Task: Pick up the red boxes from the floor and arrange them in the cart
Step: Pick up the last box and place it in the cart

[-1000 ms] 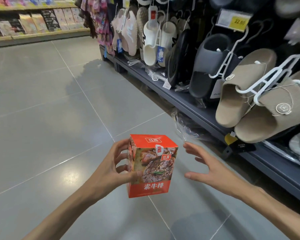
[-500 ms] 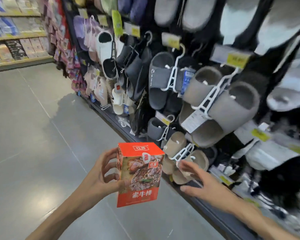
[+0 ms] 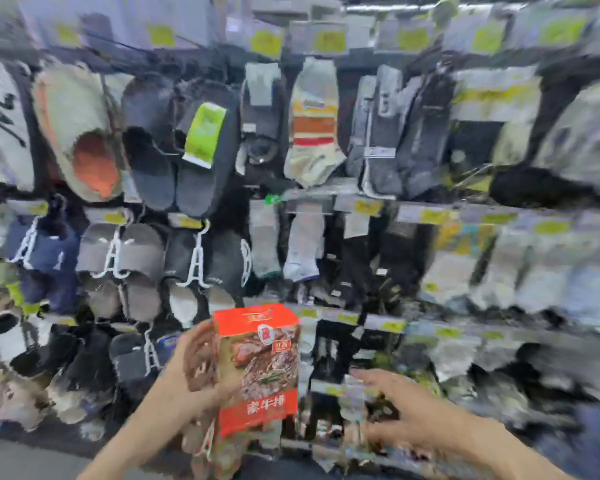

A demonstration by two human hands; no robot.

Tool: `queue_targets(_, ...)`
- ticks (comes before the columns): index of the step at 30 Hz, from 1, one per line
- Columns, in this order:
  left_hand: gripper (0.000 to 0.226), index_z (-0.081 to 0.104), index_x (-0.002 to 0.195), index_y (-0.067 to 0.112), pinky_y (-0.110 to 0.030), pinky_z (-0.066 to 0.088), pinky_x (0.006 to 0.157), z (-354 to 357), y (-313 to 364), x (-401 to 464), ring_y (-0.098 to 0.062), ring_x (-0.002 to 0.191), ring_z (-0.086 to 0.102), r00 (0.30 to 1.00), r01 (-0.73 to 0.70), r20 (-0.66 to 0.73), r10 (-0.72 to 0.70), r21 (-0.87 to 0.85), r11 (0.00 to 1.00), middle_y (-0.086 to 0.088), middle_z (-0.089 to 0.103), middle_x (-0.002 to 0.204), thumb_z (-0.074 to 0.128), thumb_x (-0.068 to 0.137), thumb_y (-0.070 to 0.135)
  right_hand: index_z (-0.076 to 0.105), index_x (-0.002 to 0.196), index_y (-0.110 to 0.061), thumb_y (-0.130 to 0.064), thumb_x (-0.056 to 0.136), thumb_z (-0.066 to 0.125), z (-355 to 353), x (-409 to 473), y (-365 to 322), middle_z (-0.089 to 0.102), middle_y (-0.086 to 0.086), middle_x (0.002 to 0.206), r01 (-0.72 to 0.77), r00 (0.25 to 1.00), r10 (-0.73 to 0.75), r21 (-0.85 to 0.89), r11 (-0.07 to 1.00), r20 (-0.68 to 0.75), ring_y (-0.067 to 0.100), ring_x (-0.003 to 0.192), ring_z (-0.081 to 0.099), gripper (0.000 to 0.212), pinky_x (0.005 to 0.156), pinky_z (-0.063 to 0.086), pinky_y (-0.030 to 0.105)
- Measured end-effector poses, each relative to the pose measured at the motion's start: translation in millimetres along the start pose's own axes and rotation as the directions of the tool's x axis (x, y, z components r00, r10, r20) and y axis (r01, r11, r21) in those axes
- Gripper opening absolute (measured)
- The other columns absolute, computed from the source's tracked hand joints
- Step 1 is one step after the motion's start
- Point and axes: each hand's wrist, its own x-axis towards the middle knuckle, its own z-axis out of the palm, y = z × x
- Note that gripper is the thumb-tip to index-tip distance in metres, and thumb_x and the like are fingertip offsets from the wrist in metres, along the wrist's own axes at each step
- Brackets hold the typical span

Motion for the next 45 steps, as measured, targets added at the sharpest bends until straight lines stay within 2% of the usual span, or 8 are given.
queue_targets(3,0.107,0.045,0.139,0.033,-0.020,0.056,0.088,80.3,48.8,37.5,-0.007,0.125,0.059,0.982,-0.078,0.169,0.080,-0.019,0.997,0.012,0.061,0.137,0.096,0.046,0.046,0.012,0.160,-0.047,-0.072,0.089,0.059,-49.8,-91.1,17.3,0.021,-0.022,0.166,-0.105,0.986,0.093,-0.091,0.990,-0.135,0.001,0.150,0.027,0.088,0.121,0.029,0.026)
queue_targets(6,0.105,0.048,0.134,0.047,-0.017,0.055,0.085,168.5,87.1,65.0,-0.003,0.120,0.060,0.942,-0.139,0.300,0.147,-0.049,0.989,0.019,0.060,0.136,0.095,0.042,0.063,0.016,0.157,-0.049,-0.063,0.092,0.063,-85.3,-190.0,40.0,0.024,-0.025,0.161,-0.226,0.941,0.202,-0.061,0.972,-0.271,-0.003,0.146,0.027,0.081,0.110,0.023,0.006)
queue_targets(10,0.102,0.044,0.138,0.050,-0.039,0.049,0.100,305.3,130.3,81.2,-0.008,0.125,0.059,0.839,-0.215,0.491,0.235,-0.098,0.972,0.020,0.057,0.140,0.094,0.050,0.061,0.018,0.160,-0.040,-0.067,0.090,0.062,-113.7,-325.3,82.9,0.028,-0.013,0.165,-0.453,0.826,0.400,-0.045,0.890,-0.397,0.010,0.148,0.034,0.088,0.117,0.036,0.029)
queue_targets(23,0.099,0.043,0.142,0.037,-0.018,0.057,0.083,807.0,204.6,-7.6,-0.004,0.126,0.058,0.408,-0.152,0.820,0.400,-0.371,0.916,0.014,0.057,0.141,0.091,0.056,0.043,0.024,0.160,-0.029,-0.071,0.087,0.061,-97.0,-765.6,227.3,0.043,0.001,0.157,-0.880,0.245,0.772,0.200,0.431,-0.586,0.020,0.142,0.043,0.092,0.116,0.038,0.038)
queue_targets(31,0.095,0.045,0.133,0.055,-0.035,0.052,0.098,1053.3,237.9,-70.2,-0.007,0.128,0.057,0.150,-0.097,0.891,0.428,-0.417,0.904,0.012,0.061,0.137,0.095,0.052,0.057,0.025,0.159,-0.034,-0.072,0.084,0.064,-68.4,-950.8,272.4,0.038,-0.008,0.161,-0.907,-0.073,0.839,0.385,0.169,-0.540,0.011,0.146,0.038,0.093,0.120,0.035,0.035)
queue_targets(36,0.101,0.043,0.140,0.046,-0.044,0.050,0.103,1204.9,247.6,-96.8,-0.012,0.130,0.056,0.001,-0.051,0.890,0.456,-0.455,0.889,0.010,0.057,0.142,0.096,0.055,0.053,0.025,0.159,-0.034,-0.082,0.081,0.054,-63.4,-1034.1,314.0,0.038,-0.010,0.160,-0.886,-0.216,0.832,0.461,0.053,-0.511,0.008,0.144,0.039,0.096,0.120,0.034,0.034)
queue_targets(40,0.096,0.045,0.136,0.050,-0.034,0.050,0.097,1322.9,264.4,-113.4,-0.004,0.125,0.057,-0.083,0.026,0.876,0.476,-0.475,0.879,0.018,0.060,0.136,0.095,0.054,0.057,0.023,0.157,-0.042,-0.084,0.081,0.054,-68.5,-1097.2,355.0,0.034,-0.018,0.161,-0.839,-0.329,0.823,0.543,-0.031,-0.462,-0.009,0.137,0.032,0.092,0.114,0.028,0.018)
queue_targets(45,0.087,0.045,0.135,0.049,-0.021,0.057,0.086,1462.2,302.6,-139.8,-0.006,0.120,0.063,-0.217,0.088,0.852,0.476,-0.469,0.879,0.014,0.066,0.129,0.094,0.064,0.039,0.020,0.159,-0.041,-0.087,0.079,0.054,-85.2,-1165.5,401.3,0.031,-0.018,0.162,-0.766,-0.480,0.789,0.622,-0.164,-0.383,0.001,0.144,0.035,0.099,0.117,0.031,0.025)
